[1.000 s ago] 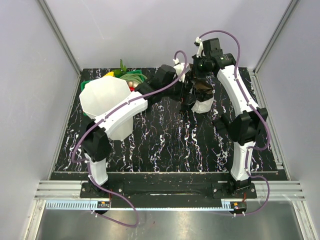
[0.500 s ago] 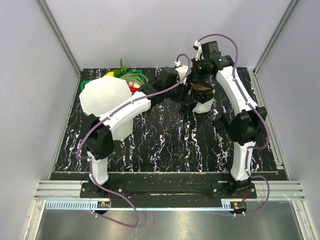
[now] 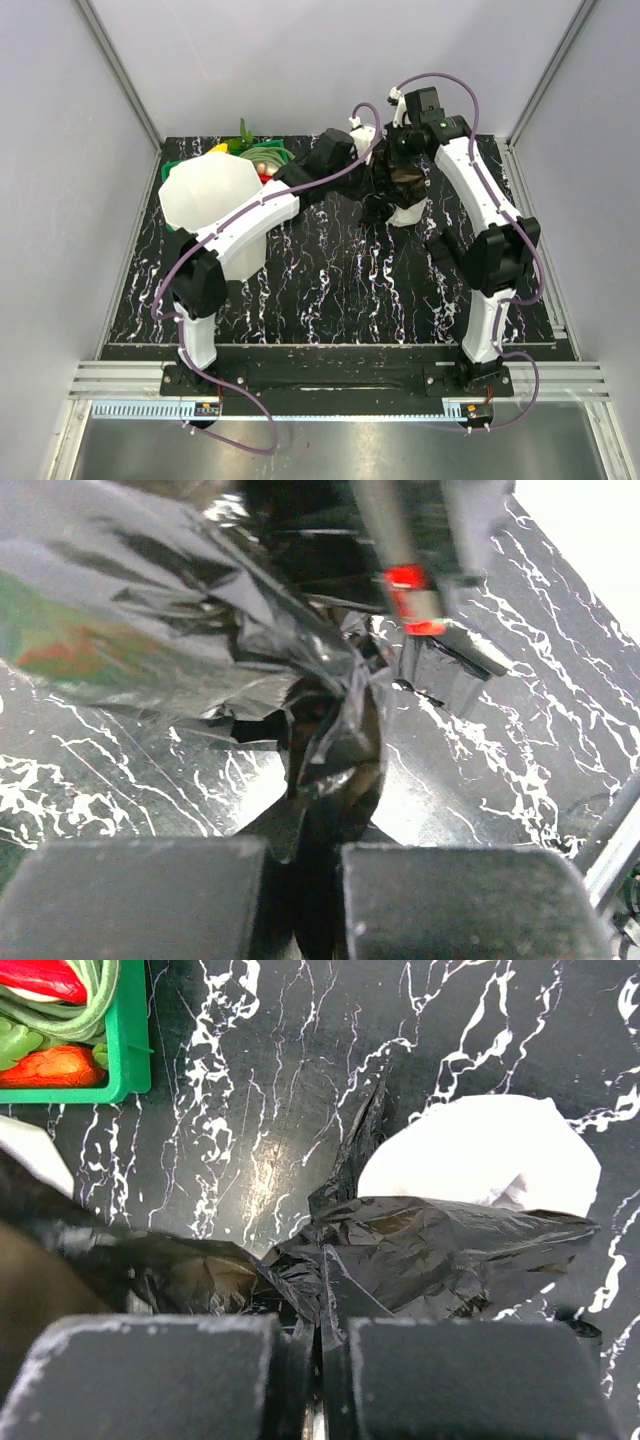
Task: Put the trash bags into the trash bin
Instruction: Unfold the trash bag at the center of the board.
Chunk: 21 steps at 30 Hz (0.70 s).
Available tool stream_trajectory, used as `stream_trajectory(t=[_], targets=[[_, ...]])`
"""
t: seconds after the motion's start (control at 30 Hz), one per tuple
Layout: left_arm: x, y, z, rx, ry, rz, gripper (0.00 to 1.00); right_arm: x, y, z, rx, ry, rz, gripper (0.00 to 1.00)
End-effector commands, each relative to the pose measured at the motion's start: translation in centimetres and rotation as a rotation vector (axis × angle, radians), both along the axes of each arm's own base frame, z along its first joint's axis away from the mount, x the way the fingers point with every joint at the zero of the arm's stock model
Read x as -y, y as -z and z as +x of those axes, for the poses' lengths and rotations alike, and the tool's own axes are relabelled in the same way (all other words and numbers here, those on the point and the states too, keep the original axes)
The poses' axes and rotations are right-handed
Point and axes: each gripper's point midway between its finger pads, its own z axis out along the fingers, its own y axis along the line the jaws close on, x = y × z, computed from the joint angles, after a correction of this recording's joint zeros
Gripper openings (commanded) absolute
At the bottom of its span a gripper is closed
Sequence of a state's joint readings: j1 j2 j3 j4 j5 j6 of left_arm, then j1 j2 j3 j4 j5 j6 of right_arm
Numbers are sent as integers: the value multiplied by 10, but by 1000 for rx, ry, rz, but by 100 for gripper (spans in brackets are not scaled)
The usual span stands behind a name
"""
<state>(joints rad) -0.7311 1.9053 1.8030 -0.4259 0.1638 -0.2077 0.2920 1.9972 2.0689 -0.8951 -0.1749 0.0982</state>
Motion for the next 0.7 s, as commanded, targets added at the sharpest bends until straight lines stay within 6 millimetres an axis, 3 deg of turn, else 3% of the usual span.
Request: stream_trajectory(t=[0.0,0.23,0.33,0.43,0.5,0.6,0.67], targets=[[-37,-33,21,76,-33,-28,0,22,-46,-4,155,1,-53,0],[-130,-64,48,138,-103,42,0,90,-89,0,309,87,-198,0],[-161,-84,55,188,-120,89,0,117,-116,1,389,146,-260,0],[-177,-112,59,252,-132,122,0,129,-143,0,461,176,-300,0],[-179,-142,61,317,-140,109,0,131,-164,1,512,192,-301,0],[-170,-193,59,421,-120,17,0,119,-200,1,581,167,-229,0],[-162,-255,57,540,-118,-90,0,95,-238,-1,651,98,-147,0]])
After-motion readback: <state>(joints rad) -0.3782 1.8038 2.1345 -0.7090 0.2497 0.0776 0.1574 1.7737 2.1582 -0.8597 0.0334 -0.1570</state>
